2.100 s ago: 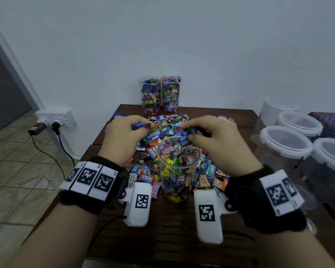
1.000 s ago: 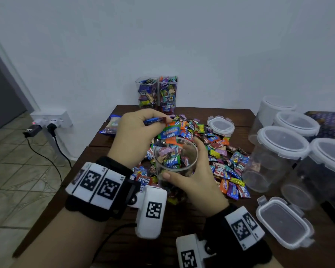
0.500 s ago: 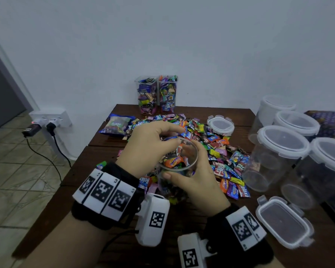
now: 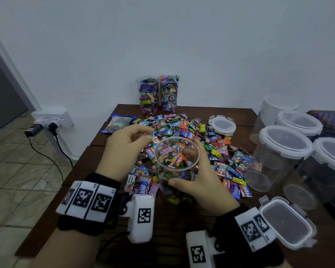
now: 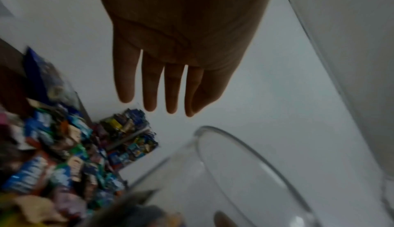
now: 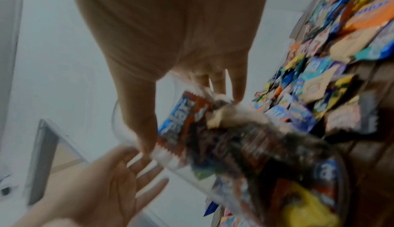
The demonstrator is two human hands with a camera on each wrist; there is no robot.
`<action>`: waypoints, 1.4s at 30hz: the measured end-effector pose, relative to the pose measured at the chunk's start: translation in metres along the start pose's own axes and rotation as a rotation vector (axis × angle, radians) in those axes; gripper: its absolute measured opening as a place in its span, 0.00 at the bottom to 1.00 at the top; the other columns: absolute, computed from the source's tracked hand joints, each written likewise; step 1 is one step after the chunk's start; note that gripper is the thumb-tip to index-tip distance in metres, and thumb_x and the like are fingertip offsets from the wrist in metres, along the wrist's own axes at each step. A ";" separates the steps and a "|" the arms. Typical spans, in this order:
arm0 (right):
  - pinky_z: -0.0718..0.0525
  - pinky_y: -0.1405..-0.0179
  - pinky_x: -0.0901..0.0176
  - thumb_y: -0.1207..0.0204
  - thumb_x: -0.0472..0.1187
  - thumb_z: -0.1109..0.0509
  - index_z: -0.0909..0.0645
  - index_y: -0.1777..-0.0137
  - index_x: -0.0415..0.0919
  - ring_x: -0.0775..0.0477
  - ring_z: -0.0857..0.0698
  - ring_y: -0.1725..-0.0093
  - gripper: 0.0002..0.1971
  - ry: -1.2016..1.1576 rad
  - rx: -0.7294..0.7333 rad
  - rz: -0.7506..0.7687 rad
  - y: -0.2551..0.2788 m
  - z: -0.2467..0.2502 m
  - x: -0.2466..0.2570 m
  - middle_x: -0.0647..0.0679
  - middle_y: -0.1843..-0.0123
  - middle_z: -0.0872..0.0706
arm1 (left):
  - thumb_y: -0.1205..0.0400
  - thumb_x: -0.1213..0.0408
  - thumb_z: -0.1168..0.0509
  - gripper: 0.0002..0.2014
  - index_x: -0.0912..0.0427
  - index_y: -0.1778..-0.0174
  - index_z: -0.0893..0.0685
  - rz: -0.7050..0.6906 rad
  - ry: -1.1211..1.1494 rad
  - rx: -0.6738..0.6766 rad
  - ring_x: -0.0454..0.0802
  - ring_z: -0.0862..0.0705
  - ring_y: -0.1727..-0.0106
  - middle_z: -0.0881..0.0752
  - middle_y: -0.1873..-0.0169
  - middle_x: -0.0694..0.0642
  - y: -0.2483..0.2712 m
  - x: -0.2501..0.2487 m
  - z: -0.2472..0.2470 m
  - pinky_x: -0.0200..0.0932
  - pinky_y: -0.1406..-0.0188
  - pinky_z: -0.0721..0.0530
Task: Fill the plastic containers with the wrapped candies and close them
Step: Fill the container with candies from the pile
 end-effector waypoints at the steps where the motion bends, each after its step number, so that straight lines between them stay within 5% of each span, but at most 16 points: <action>1: 0.30 0.25 0.54 0.43 0.50 0.16 0.52 0.19 0.60 0.57 0.32 0.25 0.58 0.042 0.044 -0.006 -0.001 0.001 -0.004 0.58 0.24 0.32 | 0.21 0.66 0.32 0.12 0.39 0.57 0.15 0.053 -0.049 0.027 0.35 0.16 0.57 0.13 0.57 0.44 0.000 0.012 0.002 0.39 0.53 0.19; 4: 0.33 0.24 0.45 0.52 0.57 0.20 0.48 0.22 0.65 0.53 0.36 0.24 0.57 0.279 0.163 -0.023 -0.006 0.008 -0.013 0.58 0.25 0.34 | 0.24 0.61 0.29 0.13 0.38 0.49 0.17 0.191 -0.265 0.147 0.47 0.17 0.44 0.16 0.44 0.53 -0.001 0.044 -0.001 0.52 0.41 0.19; 8: 0.38 0.23 0.38 0.57 0.64 0.28 0.58 0.18 0.59 0.44 0.49 0.18 0.65 0.614 0.268 -0.181 -0.023 0.023 -0.029 0.52 0.17 0.49 | 0.29 0.52 0.24 0.36 0.46 0.24 0.30 0.274 -0.617 0.455 0.50 0.26 0.30 0.27 0.27 0.49 0.000 0.076 -0.024 0.53 0.33 0.24; 12: 0.38 0.23 0.35 0.37 0.53 0.20 0.64 0.17 0.55 0.39 0.55 0.17 0.60 0.937 0.433 -0.334 -0.034 0.022 -0.041 0.49 0.15 0.60 | 0.36 0.45 0.22 0.54 0.40 0.18 0.48 0.313 -0.973 0.695 0.59 0.34 0.24 0.43 0.20 0.51 0.005 0.098 -0.045 0.62 0.32 0.25; 18: 0.29 0.27 0.38 0.36 0.55 0.20 0.57 0.17 0.53 0.35 0.43 0.20 0.56 1.231 0.600 -0.408 -0.038 0.009 -0.044 0.43 0.16 0.51 | 0.34 0.47 0.21 0.63 0.41 0.19 0.66 0.346 -1.167 0.899 0.67 0.35 0.23 0.61 0.16 0.57 0.009 0.104 -0.060 0.63 0.33 0.24; 20: 0.27 0.28 0.40 0.33 0.53 0.21 0.48 0.17 0.50 0.35 0.39 0.22 0.49 1.257 0.624 -0.418 -0.037 0.007 -0.040 0.41 0.19 0.45 | 0.33 0.49 0.21 0.60 0.41 0.18 0.62 0.337 -1.159 0.907 0.67 0.31 0.25 0.58 0.16 0.59 0.009 0.103 -0.062 0.61 0.33 0.23; 24: 0.20 0.36 0.46 0.27 0.47 0.25 0.27 0.27 0.46 0.37 0.26 0.32 0.28 1.272 0.567 -0.344 -0.040 0.007 -0.038 0.41 0.29 0.28 | 0.27 0.55 0.24 0.40 0.47 0.21 0.37 0.297 -1.119 0.898 0.63 0.26 0.29 0.38 0.20 0.62 0.008 0.092 -0.066 0.53 0.35 0.22; 29: 0.19 0.39 0.47 0.20 0.43 0.35 0.24 0.31 0.43 0.39 0.22 0.35 0.18 1.259 0.474 -0.226 -0.046 0.007 -0.039 0.40 0.33 0.23 | 0.19 0.62 0.35 0.13 0.55 0.37 0.19 0.121 -1.148 0.815 0.60 0.20 0.39 0.17 0.40 0.62 0.006 0.072 -0.071 0.47 0.47 0.21; 38: 0.19 0.40 0.50 0.20 0.37 0.38 0.19 0.37 0.50 0.40 0.18 0.40 0.15 1.146 0.355 -0.133 -0.055 0.014 -0.041 0.44 0.36 0.21 | 0.18 0.63 0.38 0.07 0.52 0.50 0.15 0.060 -1.123 0.670 0.58 0.17 0.50 0.14 0.52 0.59 -0.006 0.071 -0.065 0.48 0.52 0.19; 42: 0.17 0.42 0.50 0.21 0.36 0.37 0.19 0.38 0.51 0.40 0.18 0.43 0.15 1.115 0.314 -0.136 -0.061 0.017 -0.046 0.45 0.37 0.22 | 0.18 0.62 0.37 0.10 0.58 0.44 0.16 0.084 -1.110 0.576 0.59 0.16 0.47 0.13 0.49 0.60 -0.011 0.071 -0.059 0.47 0.51 0.20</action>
Point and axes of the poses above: each hand's wrist, its own y-axis away from the middle knuckle, its own z-axis out of the back of the hand, x = y × z, the point moved 7 cm from there along -y, towards the middle knuckle
